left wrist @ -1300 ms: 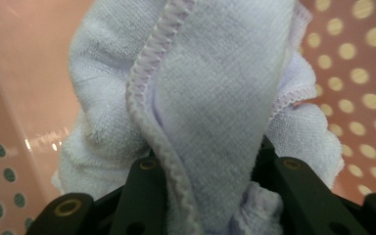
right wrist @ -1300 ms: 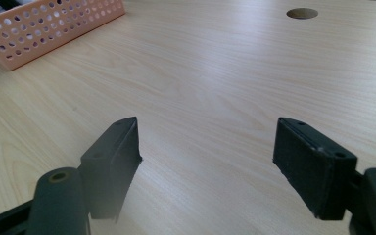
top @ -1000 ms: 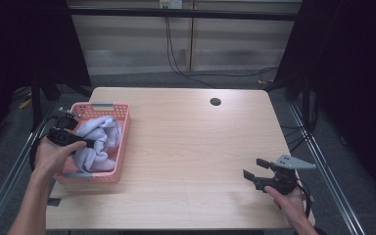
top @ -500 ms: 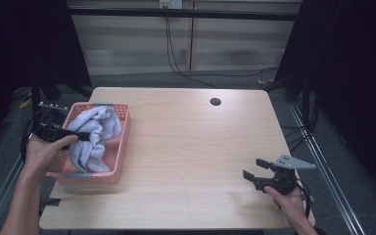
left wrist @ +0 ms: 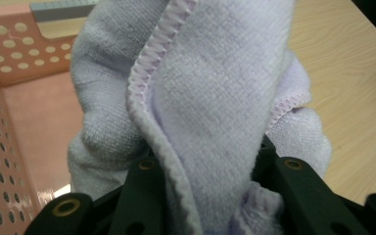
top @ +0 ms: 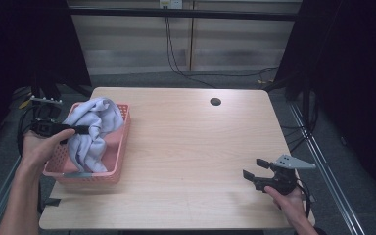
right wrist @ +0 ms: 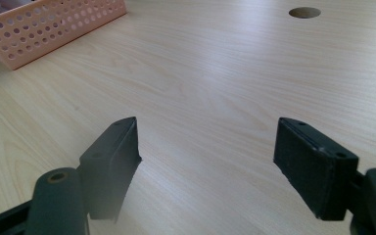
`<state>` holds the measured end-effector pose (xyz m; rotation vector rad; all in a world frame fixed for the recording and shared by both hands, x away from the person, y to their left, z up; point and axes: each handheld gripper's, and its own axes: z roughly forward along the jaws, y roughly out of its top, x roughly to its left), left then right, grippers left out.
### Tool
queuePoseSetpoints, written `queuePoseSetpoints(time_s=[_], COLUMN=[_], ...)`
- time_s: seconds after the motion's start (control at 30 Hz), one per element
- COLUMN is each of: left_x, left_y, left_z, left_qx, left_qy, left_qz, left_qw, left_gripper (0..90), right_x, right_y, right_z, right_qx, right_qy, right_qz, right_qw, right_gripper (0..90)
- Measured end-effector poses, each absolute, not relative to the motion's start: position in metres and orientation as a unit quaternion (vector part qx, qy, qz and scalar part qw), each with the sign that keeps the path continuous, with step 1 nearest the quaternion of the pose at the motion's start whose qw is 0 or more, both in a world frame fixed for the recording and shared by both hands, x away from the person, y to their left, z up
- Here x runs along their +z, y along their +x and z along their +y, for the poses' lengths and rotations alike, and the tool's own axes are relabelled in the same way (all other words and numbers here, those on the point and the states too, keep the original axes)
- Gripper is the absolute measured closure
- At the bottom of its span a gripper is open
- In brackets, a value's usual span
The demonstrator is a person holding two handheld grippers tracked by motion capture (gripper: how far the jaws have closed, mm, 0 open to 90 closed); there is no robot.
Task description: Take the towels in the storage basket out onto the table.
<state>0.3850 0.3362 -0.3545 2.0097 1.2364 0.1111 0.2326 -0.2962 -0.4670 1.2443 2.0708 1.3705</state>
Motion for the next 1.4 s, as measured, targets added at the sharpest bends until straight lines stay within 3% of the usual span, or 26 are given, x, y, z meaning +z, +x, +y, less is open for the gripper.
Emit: queuePoseSetpoints(time_s=[1.4], left_x=[-0.282], left_y=[0.385], left_z=[0.315], left_qx=[0.064], left_qy=[0.768], left_qz=[0.451], left_qw=[0.449], left_gripper=[68.2], right_x=[-0.467], right_y=[0.232], right_z=[-0.295], right_qx=[0.483], right_qy=[0.437], right_qz=[0.737], right_qw=[0.179], right_gripper=[24.8])
